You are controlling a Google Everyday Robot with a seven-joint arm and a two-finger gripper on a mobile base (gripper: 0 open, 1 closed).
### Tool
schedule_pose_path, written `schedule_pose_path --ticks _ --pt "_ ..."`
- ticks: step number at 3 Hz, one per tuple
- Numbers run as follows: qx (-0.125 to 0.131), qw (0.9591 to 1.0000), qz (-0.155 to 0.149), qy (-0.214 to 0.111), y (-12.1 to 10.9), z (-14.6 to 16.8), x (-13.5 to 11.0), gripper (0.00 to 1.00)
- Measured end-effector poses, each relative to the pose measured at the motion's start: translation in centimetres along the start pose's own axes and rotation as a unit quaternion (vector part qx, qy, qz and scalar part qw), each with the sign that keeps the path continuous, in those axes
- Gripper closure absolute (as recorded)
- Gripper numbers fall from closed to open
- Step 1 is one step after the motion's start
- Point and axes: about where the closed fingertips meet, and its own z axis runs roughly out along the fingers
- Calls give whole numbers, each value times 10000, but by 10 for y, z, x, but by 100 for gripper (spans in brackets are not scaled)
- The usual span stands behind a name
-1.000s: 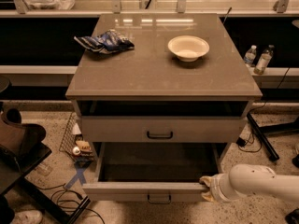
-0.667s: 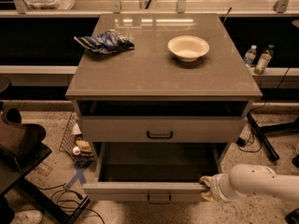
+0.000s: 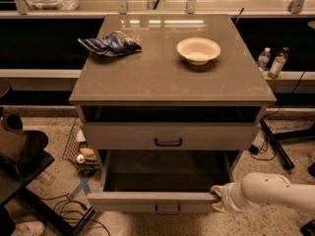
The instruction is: Open middle drawer
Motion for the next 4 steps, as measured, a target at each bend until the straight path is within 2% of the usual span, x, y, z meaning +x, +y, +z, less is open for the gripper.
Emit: schedule_pose_path --ticks 1,2,3,4 --pt "0 10000 0 0 0 0 0 16" --pt "-2 10000 0 -1 0 0 0 0" --pt "-2 10000 0 -1 0 0 0 0" --pt "-97 9999 52 101 16 -4 4 0"
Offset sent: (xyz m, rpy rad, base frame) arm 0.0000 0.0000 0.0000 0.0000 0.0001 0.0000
